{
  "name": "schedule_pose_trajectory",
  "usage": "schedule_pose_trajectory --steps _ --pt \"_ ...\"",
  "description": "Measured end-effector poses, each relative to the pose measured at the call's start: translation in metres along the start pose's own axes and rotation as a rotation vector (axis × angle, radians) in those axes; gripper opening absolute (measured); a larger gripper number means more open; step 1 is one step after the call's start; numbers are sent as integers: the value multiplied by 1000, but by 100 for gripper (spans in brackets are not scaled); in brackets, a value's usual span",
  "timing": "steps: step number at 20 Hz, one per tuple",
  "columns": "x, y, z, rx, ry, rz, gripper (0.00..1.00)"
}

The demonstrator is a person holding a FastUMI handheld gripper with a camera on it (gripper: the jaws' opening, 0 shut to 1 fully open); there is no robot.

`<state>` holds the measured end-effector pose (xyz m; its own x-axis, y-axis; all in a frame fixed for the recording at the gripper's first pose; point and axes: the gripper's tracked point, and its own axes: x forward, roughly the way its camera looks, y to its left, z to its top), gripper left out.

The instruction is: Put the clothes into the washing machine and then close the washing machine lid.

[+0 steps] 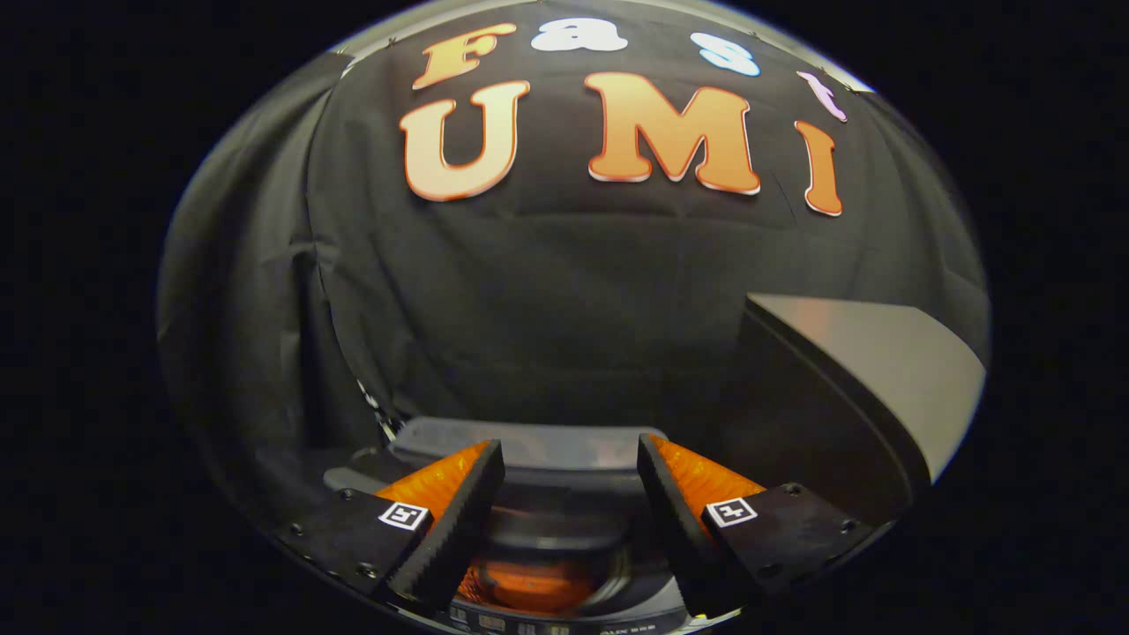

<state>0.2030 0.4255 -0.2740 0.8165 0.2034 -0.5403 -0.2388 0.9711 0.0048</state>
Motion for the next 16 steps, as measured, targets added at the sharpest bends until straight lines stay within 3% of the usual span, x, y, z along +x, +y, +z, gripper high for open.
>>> schedule_pose_trajectory --steps 3,7,16 --pt "2 0 -58 45 91 -1 99" --pt "8 7 -89 84 156 -5 98" --pt "0 15 -54 3 78 10 98"
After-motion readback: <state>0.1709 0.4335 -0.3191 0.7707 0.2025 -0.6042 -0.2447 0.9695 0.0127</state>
